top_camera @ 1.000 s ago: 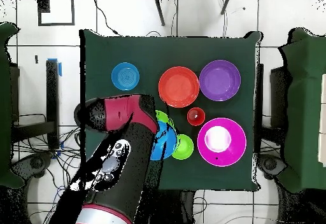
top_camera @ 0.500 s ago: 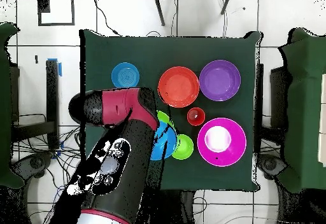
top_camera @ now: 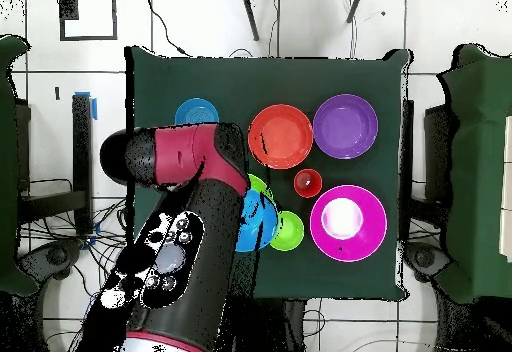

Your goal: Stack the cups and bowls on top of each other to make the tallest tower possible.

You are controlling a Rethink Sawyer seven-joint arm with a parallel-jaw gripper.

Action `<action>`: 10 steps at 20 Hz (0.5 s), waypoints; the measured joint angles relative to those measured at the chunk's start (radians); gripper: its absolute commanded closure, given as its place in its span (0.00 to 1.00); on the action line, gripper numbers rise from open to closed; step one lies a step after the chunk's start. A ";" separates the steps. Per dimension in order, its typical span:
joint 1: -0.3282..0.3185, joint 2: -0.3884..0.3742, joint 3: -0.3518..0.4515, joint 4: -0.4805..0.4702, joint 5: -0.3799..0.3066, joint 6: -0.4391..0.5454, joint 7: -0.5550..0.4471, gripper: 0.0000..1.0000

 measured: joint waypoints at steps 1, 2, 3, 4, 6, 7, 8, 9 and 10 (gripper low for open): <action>-0.003 -0.003 0.002 -0.005 0.000 0.006 0.000 0.00; -0.007 -0.007 0.003 -0.011 0.000 0.012 0.000 0.00; -0.012 -0.009 0.005 -0.017 0.000 0.019 0.000 0.00; -0.015 -0.009 0.005 -0.021 0.000 0.021 0.000 0.00; -0.020 -0.010 0.006 -0.028 0.000 0.027 0.000 0.00; -0.023 -0.010 0.006 -0.032 0.000 0.029 0.000 0.00; -0.027 -0.010 0.007 -0.036 0.000 0.030 0.000 0.00; -0.040 -0.010 0.015 -0.046 0.000 0.030 0.000 0.00; -0.047 -0.009 0.019 -0.051 0.000 0.030 0.000 0.00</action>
